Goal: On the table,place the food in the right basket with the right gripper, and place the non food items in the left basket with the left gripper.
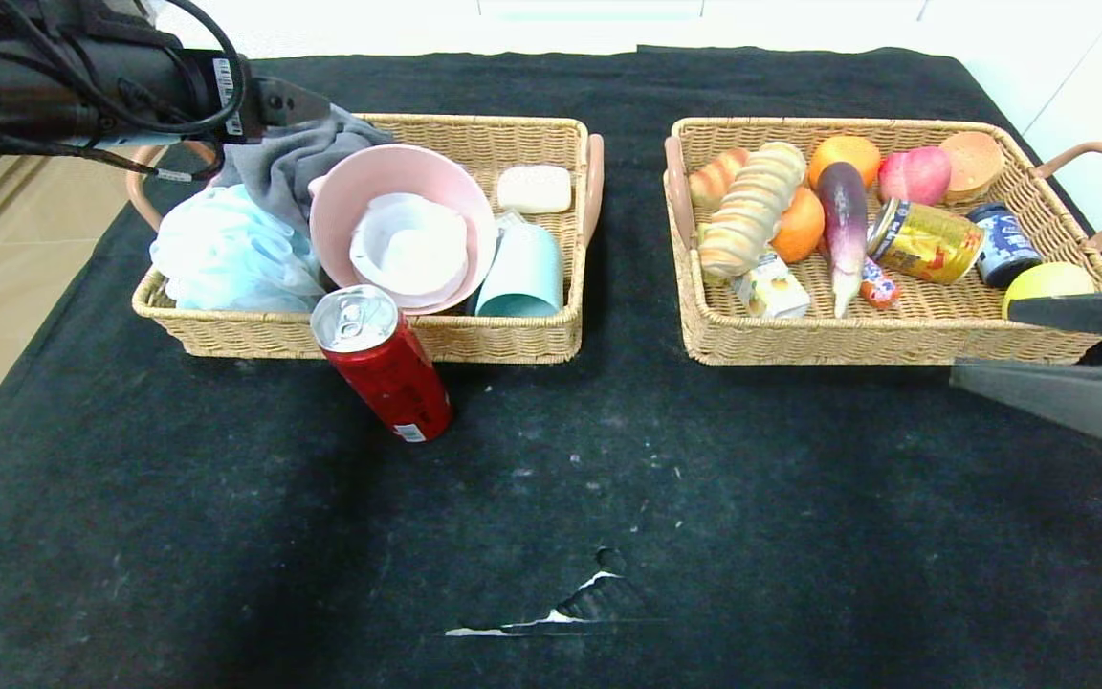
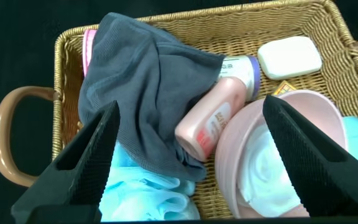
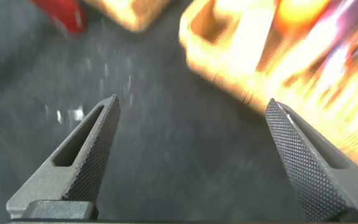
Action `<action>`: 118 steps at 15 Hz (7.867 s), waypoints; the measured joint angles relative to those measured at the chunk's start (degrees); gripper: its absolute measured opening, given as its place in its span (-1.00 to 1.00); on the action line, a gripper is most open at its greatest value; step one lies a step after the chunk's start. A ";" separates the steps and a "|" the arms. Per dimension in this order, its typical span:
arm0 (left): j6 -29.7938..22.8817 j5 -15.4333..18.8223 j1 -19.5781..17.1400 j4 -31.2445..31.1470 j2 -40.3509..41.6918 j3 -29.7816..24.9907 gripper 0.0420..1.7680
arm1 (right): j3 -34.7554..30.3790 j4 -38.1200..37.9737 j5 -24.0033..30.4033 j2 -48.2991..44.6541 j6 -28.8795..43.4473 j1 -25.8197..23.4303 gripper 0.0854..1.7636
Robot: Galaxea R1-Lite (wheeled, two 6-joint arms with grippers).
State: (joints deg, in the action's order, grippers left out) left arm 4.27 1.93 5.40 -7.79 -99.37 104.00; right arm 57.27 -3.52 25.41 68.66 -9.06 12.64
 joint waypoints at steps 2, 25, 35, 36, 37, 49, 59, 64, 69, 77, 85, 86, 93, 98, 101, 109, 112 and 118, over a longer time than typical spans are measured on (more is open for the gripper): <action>-0.22 0.00 0.61 -0.04 1.02 -0.77 0.89 | -1.32 0.11 0.00 0.00 0.00 0.04 0.94; -0.11 -9.84 22.38 -1.60 20.31 -30.07 0.94 | -1.88 0.00 0.02 0.16 -0.01 0.41 0.94; -0.74 -12.73 23.89 6.83 21.11 -41.02 0.94 | -1.90 0.02 0.00 0.16 0.00 0.52 0.94; -0.72 -12.73 23.89 8.30 21.22 -42.89 0.94 | -1.90 0.02 0.00 0.16 0.00 0.52 0.94; -0.69 -12.75 23.89 10.13 21.33 -44.72 0.94 | -1.90 0.02 -0.02 0.16 0.00 0.52 0.94; 1.84 -12.64 23.56 37.77 17.81 -60.51 0.94 | -1.90 0.05 0.02 0.17 -0.01 0.52 0.94; 3.54 -15.07 22.99 45.43 12.54 -60.20 0.94 | -1.90 0.02 0.02 0.16 -0.01 0.52 0.94; 3.64 -14.96 22.99 45.28 12.65 -60.26 0.20 | -1.90 0.02 0.00 0.16 0.00 0.52 0.94; 3.61 -15.01 22.98 45.21 12.82 -60.20 0.19 | -1.90 0.05 0.02 0.16 -0.01 0.52 0.94; 3.58 -15.15 22.99 44.41 13.57 -60.20 0.18 | -1.90 0.02 0.00 0.16 -0.01 0.52 0.94; 3.19 -15.07 26.37 32.65 16.48 -52.81 0.18 | -1.90 0.02 0.00 0.69 -0.01 0.50 0.94; 3.11 -15.09 27.65 30.77 16.76 -51.36 0.18 | -1.90 0.02 0.00 0.79 0.00 0.39 0.94; 2.51 -16.31 37.49 25.84 15.17 -42.68 0.18 | -1.55 0.11 0.00 0.91 -0.01 -0.07 0.94; 2.06 -18.10 43.02 25.81 10.56 -37.77 0.18 | -1.32 0.13 0.00 1.05 -0.01 -0.24 0.94; -0.80 -18.90 45.18 25.76 7.41 -34.65 0.18 | -1.29 0.15 0.02 1.33 -0.01 -0.30 0.94; -2.93 -18.82 48.18 26.70 1.73 -32.12 0.18 | -1.21 0.22 -0.07 1.93 -0.01 -0.33 0.94; -3.19 -18.76 48.32 27.88 0.09 -31.93 0.18 | -1.21 0.22 -0.05 1.93 -0.01 -0.41 0.94; -2.29 -18.13 48.46 28.49 -2.29 -32.54 0.18 | -1.10 0.26 -0.02 1.88 -0.01 -0.61 0.94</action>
State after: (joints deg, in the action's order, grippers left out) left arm 1.97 -16.20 53.86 20.70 -101.66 71.46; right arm 56.17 -3.27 25.38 70.53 -9.07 12.03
